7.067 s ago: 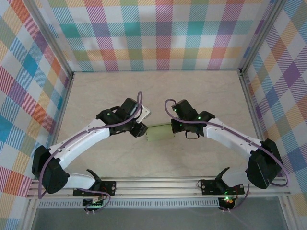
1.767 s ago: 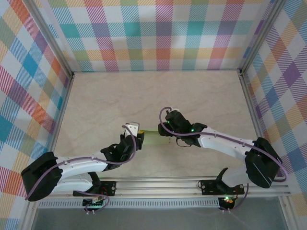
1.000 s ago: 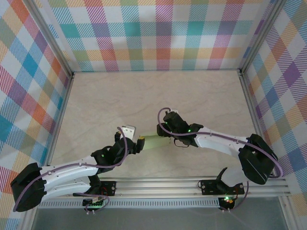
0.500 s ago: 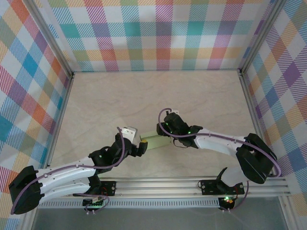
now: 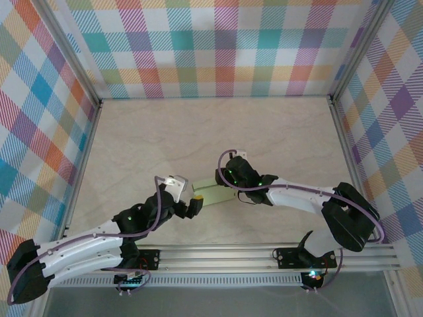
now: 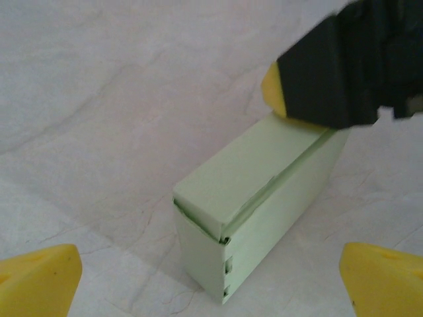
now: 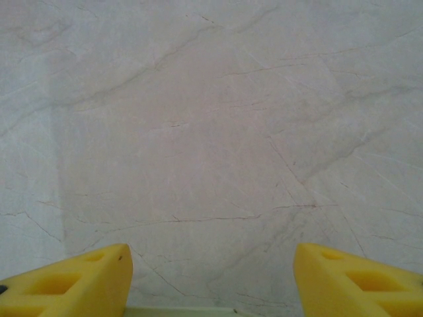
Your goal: Fold the paper box
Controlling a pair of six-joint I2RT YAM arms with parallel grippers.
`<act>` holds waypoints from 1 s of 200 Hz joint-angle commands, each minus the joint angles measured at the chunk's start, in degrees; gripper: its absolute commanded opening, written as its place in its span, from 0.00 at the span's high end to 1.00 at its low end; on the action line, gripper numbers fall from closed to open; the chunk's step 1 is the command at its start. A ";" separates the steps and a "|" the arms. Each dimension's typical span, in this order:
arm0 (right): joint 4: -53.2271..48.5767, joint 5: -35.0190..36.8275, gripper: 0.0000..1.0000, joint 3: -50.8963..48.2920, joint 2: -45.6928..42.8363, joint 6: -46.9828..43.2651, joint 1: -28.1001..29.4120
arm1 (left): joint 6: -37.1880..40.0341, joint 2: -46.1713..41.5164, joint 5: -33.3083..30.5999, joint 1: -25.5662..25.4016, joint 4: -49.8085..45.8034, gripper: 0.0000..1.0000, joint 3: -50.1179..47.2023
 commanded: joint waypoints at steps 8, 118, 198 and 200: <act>-3.00 -0.59 0.35 -2.78 0.17 -1.99 0.69 | -12.33 -3.06 -4.05 0.47 -4.09 0.00 3.44; -1.27 -1.02 0.35 -4.37 -0.99 -2.80 1.01 | -39.66 15.74 9.15 8.19 -15.97 0.30 16.49; -1.73 -1.74 0.35 -4.15 -0.85 -2.81 1.09 | -39.32 19.97 16.13 10.70 -11.09 0.54 14.05; -1.81 -1.74 0.35 -4.15 -0.80 -2.82 1.09 | -39.30 19.83 16.22 10.71 -11.09 0.54 13.94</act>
